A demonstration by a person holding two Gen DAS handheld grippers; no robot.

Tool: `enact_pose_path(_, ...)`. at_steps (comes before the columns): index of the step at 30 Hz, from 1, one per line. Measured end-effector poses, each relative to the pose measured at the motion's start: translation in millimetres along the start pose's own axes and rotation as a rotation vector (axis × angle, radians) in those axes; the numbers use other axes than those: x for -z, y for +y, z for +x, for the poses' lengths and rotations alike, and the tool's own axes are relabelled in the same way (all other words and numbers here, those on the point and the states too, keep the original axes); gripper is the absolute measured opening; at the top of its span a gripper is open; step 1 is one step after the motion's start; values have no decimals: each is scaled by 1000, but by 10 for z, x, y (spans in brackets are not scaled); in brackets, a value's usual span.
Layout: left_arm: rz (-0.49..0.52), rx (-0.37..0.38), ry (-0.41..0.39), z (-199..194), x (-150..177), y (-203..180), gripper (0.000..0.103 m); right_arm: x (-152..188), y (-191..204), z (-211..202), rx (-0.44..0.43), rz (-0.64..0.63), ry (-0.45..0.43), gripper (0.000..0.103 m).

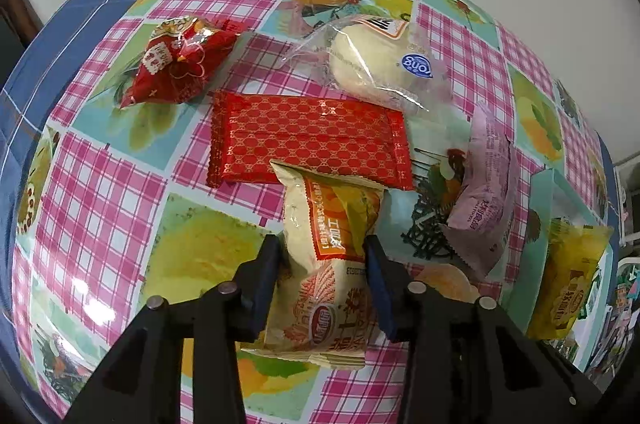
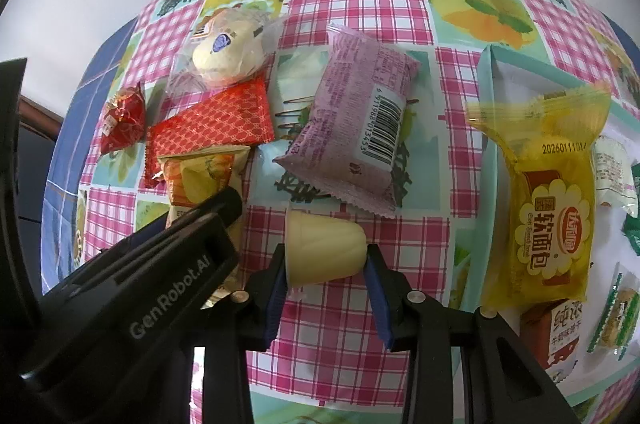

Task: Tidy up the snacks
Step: 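Carry the cream bread packet and yellow cup over the white tray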

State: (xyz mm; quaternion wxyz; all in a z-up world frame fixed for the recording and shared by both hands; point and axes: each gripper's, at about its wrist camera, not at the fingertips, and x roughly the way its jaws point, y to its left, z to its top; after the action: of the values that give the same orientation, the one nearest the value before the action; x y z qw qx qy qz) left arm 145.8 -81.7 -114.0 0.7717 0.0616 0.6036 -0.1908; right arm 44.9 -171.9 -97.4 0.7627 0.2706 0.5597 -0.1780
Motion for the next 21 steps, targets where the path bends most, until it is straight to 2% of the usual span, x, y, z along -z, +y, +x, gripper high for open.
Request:
enact_pose_path(2,-14,15,5,-25,-1,37,37,-1,-3,0,0,1,0,40)
enact_pose_path(10,-36,31,14,-112,-3,108,36,-23,0,-61,-25,10,-2,40)
enact_pose_path(21,-42,62,-100,-627,-75,87,36,-94,4,-450,-48,8,-87,40)
